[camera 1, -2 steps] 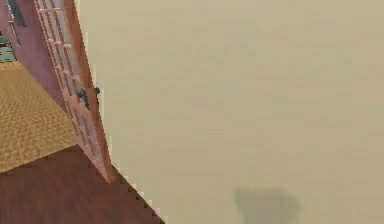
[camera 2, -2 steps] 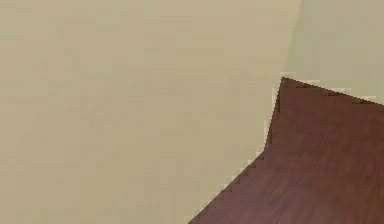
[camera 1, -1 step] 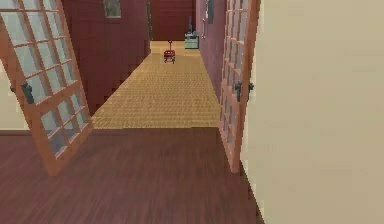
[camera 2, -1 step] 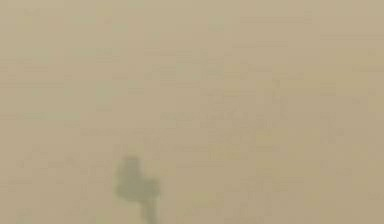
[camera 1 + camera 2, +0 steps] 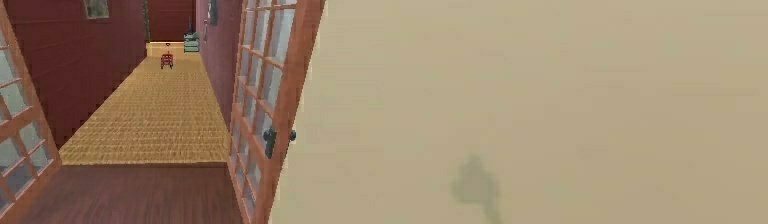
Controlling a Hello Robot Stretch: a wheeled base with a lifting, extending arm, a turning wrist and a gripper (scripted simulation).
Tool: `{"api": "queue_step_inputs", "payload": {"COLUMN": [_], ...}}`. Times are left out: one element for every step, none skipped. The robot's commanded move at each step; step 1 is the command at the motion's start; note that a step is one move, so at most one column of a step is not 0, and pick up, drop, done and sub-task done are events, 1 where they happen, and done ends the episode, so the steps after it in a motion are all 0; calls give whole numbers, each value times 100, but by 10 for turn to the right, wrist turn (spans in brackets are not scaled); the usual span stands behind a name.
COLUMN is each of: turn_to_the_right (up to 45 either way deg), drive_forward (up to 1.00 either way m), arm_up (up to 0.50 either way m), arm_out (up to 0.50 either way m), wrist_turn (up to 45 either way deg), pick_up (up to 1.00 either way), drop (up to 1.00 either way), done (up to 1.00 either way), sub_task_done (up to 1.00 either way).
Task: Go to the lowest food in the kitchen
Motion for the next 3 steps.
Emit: {"api": "queue_step_inputs", "payload": {"turn_to_the_right": [0,-120,0], "drive_forward": [15,0,100], "arm_up": [0,0,0], "arm_out": [0,0,0], "wrist_turn": [0,0,0], "pick_up": [0,0,0], "drop": [0,0,0], "done": [0,0,0], "sub_task_done": [0,0,0]}}
